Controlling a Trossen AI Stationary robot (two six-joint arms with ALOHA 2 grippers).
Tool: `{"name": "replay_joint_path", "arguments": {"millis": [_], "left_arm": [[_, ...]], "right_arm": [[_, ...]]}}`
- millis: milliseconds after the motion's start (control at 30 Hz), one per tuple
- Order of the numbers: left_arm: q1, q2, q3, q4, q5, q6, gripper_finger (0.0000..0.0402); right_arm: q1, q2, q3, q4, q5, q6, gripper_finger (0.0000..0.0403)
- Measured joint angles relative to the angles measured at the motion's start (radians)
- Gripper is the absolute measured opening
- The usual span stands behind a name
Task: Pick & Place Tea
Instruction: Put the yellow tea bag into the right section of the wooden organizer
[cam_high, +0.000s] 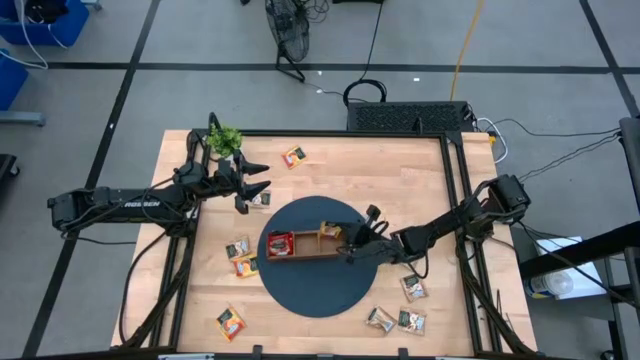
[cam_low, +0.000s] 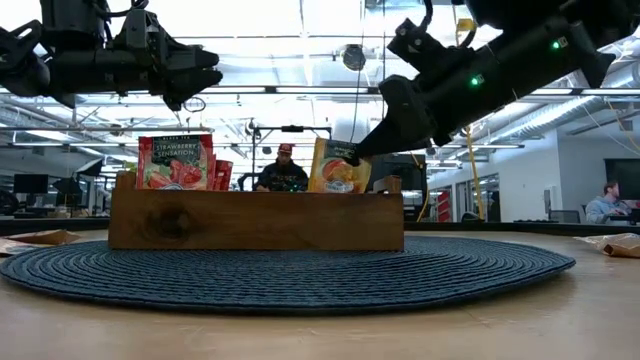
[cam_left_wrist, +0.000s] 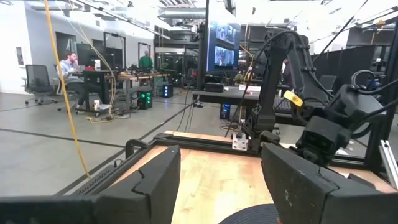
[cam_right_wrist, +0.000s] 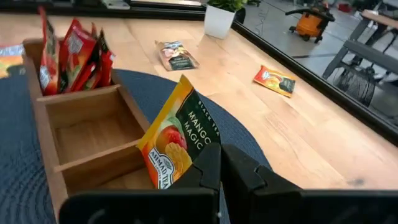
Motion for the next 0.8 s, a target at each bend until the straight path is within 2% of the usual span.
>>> {"name": "replay_joint_path", "arguments": {"millis": [300, 633, 800], "left_arm": [[0.000, 0.000, 0.000, 0.000, 0.000, 0.000, 0.0225], [0.000, 0.000, 0.000, 0.000, 0.000, 0.000, 0.0225], [0.000, 0.000, 0.000, 0.000, 0.000, 0.000, 0.0225]], "right_arm": [[0.045, 0.000, 0.000, 0.005, 0.058, -0.101, 0.0000], [0.048, 0.001, 0.029, -0.001, 0.008, -0.182, 0.0000], [0.048, 0.001, 0.040, -0.058, -0.002, -0.178, 0.0000]]}}
